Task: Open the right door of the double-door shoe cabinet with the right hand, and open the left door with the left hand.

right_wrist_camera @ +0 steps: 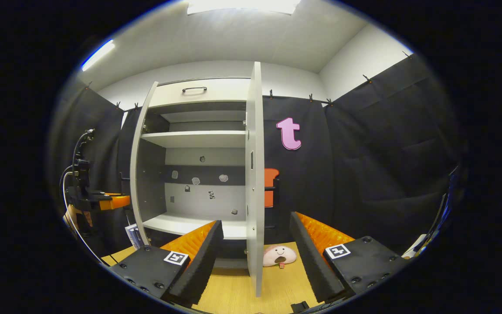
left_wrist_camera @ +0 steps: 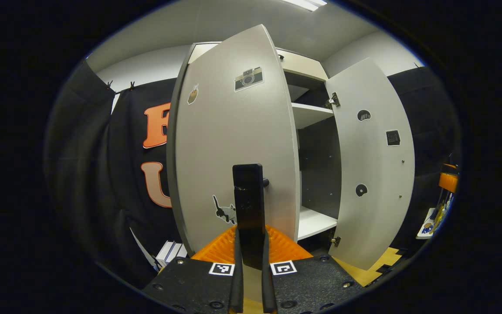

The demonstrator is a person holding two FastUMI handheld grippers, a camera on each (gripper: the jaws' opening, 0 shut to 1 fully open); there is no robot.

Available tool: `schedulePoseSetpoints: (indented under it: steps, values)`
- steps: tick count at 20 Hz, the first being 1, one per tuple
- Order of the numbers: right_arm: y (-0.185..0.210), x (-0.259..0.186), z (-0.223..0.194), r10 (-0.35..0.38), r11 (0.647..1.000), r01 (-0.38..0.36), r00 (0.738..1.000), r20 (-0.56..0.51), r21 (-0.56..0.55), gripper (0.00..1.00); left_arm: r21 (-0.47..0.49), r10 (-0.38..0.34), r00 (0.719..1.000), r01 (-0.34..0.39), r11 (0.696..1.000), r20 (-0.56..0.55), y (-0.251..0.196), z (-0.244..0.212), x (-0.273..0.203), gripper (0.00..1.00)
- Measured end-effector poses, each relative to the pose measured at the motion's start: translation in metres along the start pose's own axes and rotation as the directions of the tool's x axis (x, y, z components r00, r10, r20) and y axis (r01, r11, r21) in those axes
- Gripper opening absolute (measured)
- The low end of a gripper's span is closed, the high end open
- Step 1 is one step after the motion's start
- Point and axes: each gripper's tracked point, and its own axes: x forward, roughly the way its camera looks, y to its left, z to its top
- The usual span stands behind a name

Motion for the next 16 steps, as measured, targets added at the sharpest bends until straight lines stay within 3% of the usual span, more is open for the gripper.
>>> schedulePoseSetpoints:
  steps: [7, 13, 16]
  values:
    - [0.014, -0.004, -0.003, 0.046, 0.999, -0.046, 0.999, -0.022, 0.002, 0.97, -0.014, 0.022, 1.0, -0.022, 1.0, 0.01, 0.018, 0.001, -0.015, 0.13]
    - [0.021, -0.001, -0.003, 0.073, 0.997, -0.073, 0.997, -0.019, 0.011, 1.0, -0.017, 0.089, 0.996, -0.088, 0.996, 0.006, 0.047, 0.002, -0.03, 0.11]
    - [0.024, -0.001, -0.005, 0.086, 0.996, -0.086, 0.996, -0.027, 0.019, 0.97, 0.004, 0.116, 0.993, -0.116, 0.993, -0.003, 0.056, 0.001, -0.034, 0.06]
